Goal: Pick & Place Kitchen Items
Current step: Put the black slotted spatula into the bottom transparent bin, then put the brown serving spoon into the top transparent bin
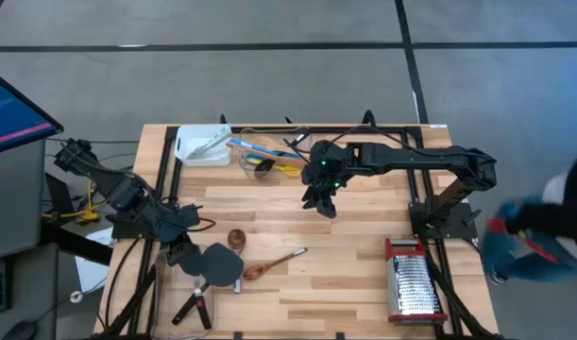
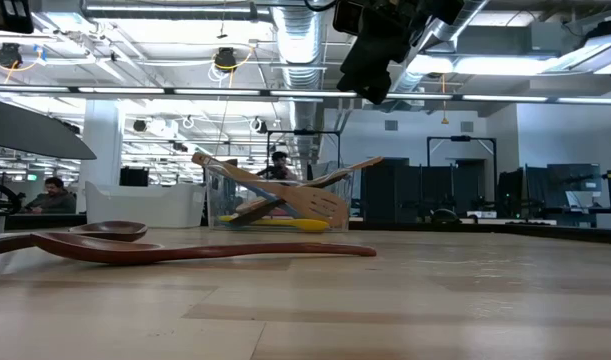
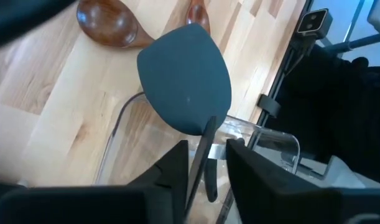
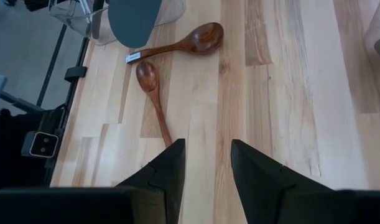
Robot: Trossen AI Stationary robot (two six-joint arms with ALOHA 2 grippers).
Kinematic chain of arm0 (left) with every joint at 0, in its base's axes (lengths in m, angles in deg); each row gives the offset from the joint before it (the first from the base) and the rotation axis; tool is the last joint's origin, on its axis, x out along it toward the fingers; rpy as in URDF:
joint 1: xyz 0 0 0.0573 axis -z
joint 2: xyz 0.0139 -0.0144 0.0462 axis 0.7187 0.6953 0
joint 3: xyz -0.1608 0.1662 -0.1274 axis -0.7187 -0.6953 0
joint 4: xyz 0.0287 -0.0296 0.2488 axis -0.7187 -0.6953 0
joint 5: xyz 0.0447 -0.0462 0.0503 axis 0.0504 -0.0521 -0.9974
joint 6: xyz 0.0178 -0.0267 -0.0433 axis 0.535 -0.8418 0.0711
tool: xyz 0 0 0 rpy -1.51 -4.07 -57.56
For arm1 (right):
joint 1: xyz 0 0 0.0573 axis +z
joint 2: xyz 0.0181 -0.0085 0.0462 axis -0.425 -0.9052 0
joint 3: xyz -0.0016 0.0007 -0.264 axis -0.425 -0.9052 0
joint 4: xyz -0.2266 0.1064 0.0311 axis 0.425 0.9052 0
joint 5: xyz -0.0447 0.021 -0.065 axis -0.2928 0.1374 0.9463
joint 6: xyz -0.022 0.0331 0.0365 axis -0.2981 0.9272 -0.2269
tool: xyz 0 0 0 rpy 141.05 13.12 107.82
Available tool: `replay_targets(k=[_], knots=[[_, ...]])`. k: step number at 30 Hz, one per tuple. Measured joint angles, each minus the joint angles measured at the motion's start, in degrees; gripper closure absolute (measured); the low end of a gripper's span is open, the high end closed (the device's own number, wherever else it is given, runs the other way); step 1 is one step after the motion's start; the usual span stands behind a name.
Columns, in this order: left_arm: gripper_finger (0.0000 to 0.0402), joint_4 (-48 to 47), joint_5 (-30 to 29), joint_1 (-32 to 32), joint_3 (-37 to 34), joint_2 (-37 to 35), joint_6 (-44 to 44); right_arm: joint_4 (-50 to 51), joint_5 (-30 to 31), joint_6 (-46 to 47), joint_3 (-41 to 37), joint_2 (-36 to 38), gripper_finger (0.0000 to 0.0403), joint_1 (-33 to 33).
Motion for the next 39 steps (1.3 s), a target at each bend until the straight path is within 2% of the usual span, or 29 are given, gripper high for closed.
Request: replay_targets(k=[6,11,15,20,25,31,39], knots=[[0.0252,-2.39,-0.02,0.0,0.0,0.0,0.06,0.05,0.0,-0.97,0.0,0.0,0.0281,-0.09],[0.0209,-10.64,-1.4,0.0,0.0,0.0,0.15,0.05,0.0,-2.44,0.0,0.0,0.0281,-0.11],[0.019,-17.46,-3.39,0.0,0.0,0.0,0.89,0.05,0.0,-2.97,0.01,0.0,0.0281,-0.11],[0.0181,-18.22,-9.75,0.0,0.0,-0.34,6.38,0.07,0.0,-3.98,0.02,0.0,0.028,-0.26],[0.0184,-17.67,-19.54,-2.03,-0.02,-0.72,10.82,0.11,0.0,-4.49,0.02,0.0,0.028,-1.01],[0.019,-9.32,-27.65,-6.82,-0.02,-0.76,13.84,0.12,0.02,-5.24,0.02,0.0,0.028,-1.69],[0.0206,16.92,-29.42,-11.53,-0.02,-0.64,13.96,0.91,0.0,-5.04,0.04,0.0,0.028,-0.72]])
